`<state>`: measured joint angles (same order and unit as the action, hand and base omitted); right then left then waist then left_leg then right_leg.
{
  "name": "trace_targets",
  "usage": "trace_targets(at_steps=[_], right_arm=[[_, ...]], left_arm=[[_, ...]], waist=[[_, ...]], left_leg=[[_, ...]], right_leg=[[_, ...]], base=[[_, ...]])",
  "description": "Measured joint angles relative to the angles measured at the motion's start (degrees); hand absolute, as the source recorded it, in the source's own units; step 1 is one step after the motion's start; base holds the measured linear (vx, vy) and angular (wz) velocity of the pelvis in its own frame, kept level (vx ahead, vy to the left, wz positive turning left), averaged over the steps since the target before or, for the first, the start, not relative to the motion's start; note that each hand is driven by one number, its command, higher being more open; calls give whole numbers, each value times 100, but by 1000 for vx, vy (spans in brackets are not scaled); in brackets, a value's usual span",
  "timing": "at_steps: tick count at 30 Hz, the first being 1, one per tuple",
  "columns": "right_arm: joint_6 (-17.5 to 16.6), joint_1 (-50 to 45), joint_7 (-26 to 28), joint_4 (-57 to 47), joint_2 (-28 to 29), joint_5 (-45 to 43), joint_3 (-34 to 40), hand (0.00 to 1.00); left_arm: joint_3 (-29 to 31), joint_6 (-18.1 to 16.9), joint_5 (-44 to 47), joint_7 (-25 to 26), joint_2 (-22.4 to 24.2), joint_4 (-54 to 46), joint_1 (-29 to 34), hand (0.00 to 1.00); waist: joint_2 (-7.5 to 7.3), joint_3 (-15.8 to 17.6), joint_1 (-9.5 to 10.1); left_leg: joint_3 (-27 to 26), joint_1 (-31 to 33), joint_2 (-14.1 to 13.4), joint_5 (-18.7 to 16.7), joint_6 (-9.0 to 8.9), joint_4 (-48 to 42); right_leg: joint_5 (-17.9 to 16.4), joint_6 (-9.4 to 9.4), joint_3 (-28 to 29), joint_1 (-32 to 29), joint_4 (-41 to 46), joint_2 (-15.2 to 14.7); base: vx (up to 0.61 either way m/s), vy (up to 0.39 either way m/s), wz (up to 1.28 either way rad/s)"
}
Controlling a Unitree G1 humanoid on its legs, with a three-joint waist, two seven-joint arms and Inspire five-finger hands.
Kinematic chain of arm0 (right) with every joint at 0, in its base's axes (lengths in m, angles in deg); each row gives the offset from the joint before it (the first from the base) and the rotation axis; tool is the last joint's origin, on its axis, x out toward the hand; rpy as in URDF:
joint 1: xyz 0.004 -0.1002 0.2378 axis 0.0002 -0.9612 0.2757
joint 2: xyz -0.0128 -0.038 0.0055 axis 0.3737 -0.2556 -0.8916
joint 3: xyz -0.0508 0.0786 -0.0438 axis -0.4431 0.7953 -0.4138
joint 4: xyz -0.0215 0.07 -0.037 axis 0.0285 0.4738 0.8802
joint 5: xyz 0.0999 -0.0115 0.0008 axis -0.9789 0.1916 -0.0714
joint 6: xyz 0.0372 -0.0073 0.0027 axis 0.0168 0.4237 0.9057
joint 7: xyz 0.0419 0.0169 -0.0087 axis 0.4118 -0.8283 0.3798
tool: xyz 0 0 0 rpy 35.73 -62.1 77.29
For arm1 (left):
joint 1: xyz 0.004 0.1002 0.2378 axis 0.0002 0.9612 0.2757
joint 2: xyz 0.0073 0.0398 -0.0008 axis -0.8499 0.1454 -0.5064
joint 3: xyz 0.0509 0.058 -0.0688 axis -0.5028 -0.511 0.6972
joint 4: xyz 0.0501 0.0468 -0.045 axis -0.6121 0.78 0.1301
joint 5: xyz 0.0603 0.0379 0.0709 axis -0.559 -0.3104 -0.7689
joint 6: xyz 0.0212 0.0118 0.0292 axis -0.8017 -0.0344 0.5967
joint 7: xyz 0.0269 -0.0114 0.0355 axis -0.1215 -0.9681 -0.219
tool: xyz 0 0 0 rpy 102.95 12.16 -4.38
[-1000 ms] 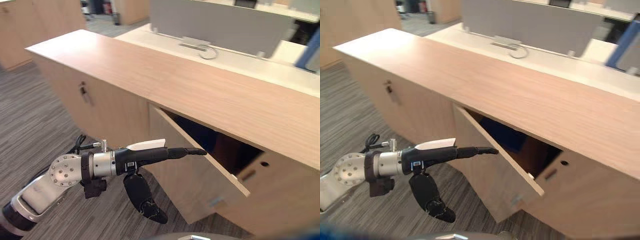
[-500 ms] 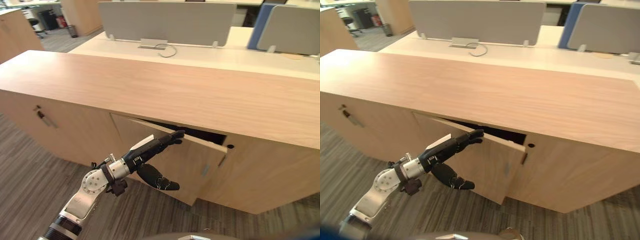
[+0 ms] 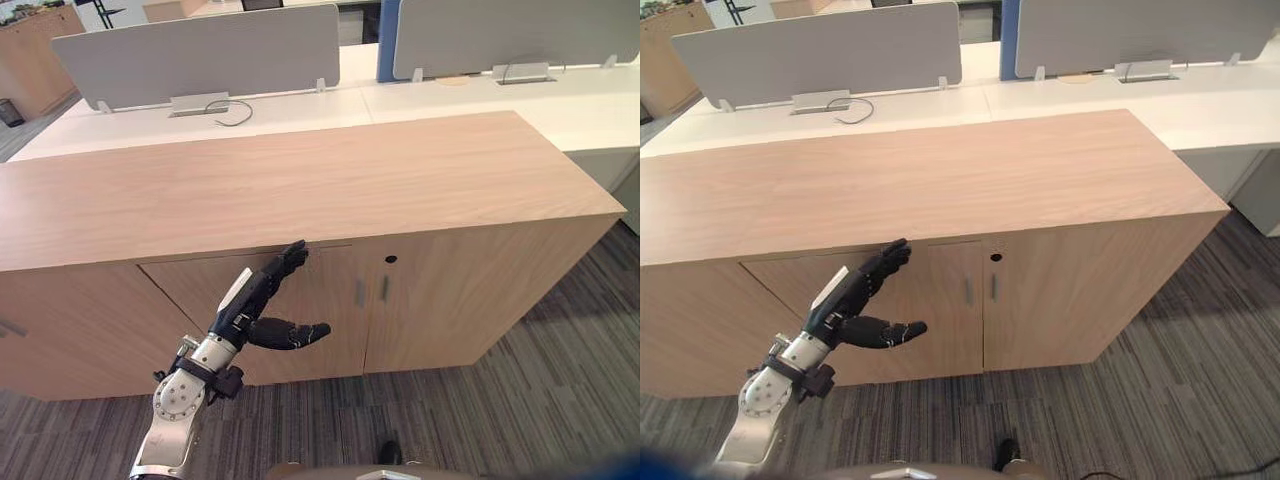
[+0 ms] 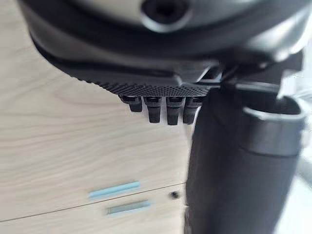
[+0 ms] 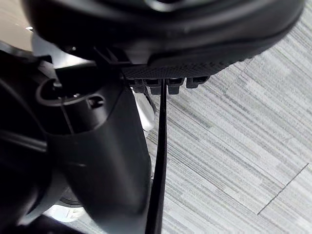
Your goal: Walk over to the cabinet, pick up the folder, carry it to the office cabinet, place the folder inside the office cabinet, then close the office cabinet door
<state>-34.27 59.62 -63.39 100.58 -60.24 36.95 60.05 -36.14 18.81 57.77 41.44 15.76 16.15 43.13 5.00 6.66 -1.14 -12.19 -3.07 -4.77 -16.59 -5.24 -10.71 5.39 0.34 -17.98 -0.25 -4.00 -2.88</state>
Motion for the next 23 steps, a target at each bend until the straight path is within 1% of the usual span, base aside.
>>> trace_targets(at_steps=[1, 2, 3, 4, 5, 6, 7, 9, 10, 11, 12, 13, 15, 16, 17, 18, 19, 21, 22, 23], right_arm=[[-2, 5, -27, 0, -22, 5, -7, 100], [-12, 23, -32, 0, -50, -3, -5, 100], [-20, 47, -54, -5, -29, -4, -7, 100], [-39, 25, -66, -51, 36, -5, -2, 100], [-40, -10, -73, -57, 76, -5, 3, 100], [-37, -104, -92, -55, 168, -6, 4, 100], [-28, -182, -102, -47, 214, -7, 4, 100], [-40, -180, -141, -55, 177, -7, 9, 100], [-63, -139, -186, -72, 147, -17, 20, 100], [-66, -122, -206, -77, 137, -21, 21, 100], [-74, -118, -253, -106, 142, -28, 35, 100], [-60, -120, -303, -88, 160, -28, 69, 100], [-37, -133, -340, 18, 227, -66, 263, 100], [-27, -135, -365, 34, 260, -79, 275, 100], [-20, -144, -441, 77, 303, -168, 294, 100], [-11, -167, -501, 82, 327, -234, 370, 100], [-7, -242, -591, 82, 384, -238, 468, 100], [-5, -288, -725, 84, 474, -249, 474, 100], [-1, -343, -812, 85, 511, -294, 483, 100], [-1, -358, -869, 85, 526, -350, 482, 100]], left_arm=[[-86, 207, -200, 18, 16, 376, 7, 100], [-237, 552, -470, 36, 47, 1070, 19, 100], [-390, 931, -749, 49, 109, 1903, 91, 100], [-546, 1195, -936, 23, 130, 2395, 295, 100], [-616, 1266, -993, -1, 128, 2541, 401, 100], [-480, 1296, -835, -21, 170, 2619, 516, 100], [-458, 1227, -900, -6, 173, 2557, 437, 100], [-481, 1124, -1054, 29, 183, 2572, 325, 100], [-452, 1044, -1079, 72, 191, 2597, 288, 100], [-364, 1013, -1077, 95, 226, 2634, 265, 100], [-123, 995, -1005, 153, 328, 2759, 211, 100], [332, 1007, -838, 329, 522, 3006, 113, 100], [1162, 1049, -390, 755, 822, 3234, 58, 100], [1339, 1060, -312, 854, 873, 3249, 69, 100], [1545, 1067, -59, 1156, 960, 3284, 107, 100], [1682, 1067, 159, 1356, 1051, 3320, 146, 100], [1906, 1062, 427, 1601, 1210, 3348, 228, 100], [2201, 1028, 782, 1886, 1456, 3359, 352, 100], [2313, 980, 984, 2081, 1602, 3419, 427, 100], [2319, 932, 1090, 2187, 1649, 3485, 461, 100]], waist=[[45, 1, -64], [92, -4, -145], [100, -8, -200], [81, 5, -202], [65, 10, -200], [-59, 24, -171], [-140, -5, -62], [-163, -28, -40], [-131, -73, -88], [-112, -79, -104], [-80, -73, -107], [-57, -96, -107], [-61, -104, -82], [-70, -101, -62], [-93, -91, -44], [-107, -97, -33], [-136, -117, -15], [-191, -148, 23], [-237, -163, 58], [-259, -165, 67]], left_leg=[[-6, -50, 46, 39, -7, 120], [-63, -83, 67, 72, -16, 240], [-150, -87, 24, 96, -4, 281], [-129, -104, -55, 251, 40, 270], [-126, -114, -117, 353, 65, 252], [-120, -147, -210, 518, 58, 241], [-103, -204, -243, 558, 41, 289], [-98, -304, -281, 577, 21, 361], [-89, -335, -275, 577, 20, 392], [-86, -364, -266, 579, 23, 425], [-74, -402, -252, 584, 29, 459], [6, -428, -227, 589, 38, 463], [117, -441, -177, 611, 72, 500], [130, -441, -163, 621, 83, 523], [173, -435, -130, 651, 86, 556], [199, -431, -110, 672, 105, 580], [220, -443, -91, 697, 126, 624], [249, -451, -78, 722, 129, 661], [267, -450, -74, 733, 133, 676], [292, -450, -71, 742, 132, 683]], right_leg=[[59, 4, 51, -8, -45, -4], [130, -17, 149, -35, -109, -1], [177, -37, 234, -134, -110, 70], [211, -104, 312, -166, -108, 220], [197, -143, 361, -159, -107, 311], [169, -186, 396, -141, -90, 428], [171, -224, 368, -129, -87, 470], [154, -242, 328, -59, -87, 496], [142, -240, 280, -35, -88, 488], [140, -237, 262, -16, -88, 482], [127, -220, 243, 40, -91, 472], [105, -191, 191, 102, -102, 442], [84, -169, 83, 145, -115, 383], [84, -168, 70, 142, -116, 369], [83, -167, 30, 142, -117, 334], [83, -166, -8, 142, -118, 311], [82, -166, -33, 145, -119, 292], [82, -165, -61, 149, -120, 277], [82, -165, -76, 152, -120, 271], [82, -165, -95, 159, -120, 268]], base=[[64, 0, -34], [119, 0, -57], [176, -24, -83], [171, -46, -78], [181, -77, -55], [197, -79, -17], [193, -67, -6], [155, -3, 5], [118, 43, 4], [80, 76, 6], [45, 90, 14], [18, 97, 24], [-32, 74, 28], [-46, 49, 20], [-54, 37, 16], [-69, 37, 19], [-65, 33, 13], [-55, 25, 8], [-46, 14, 9], [-19, 2, 5]])
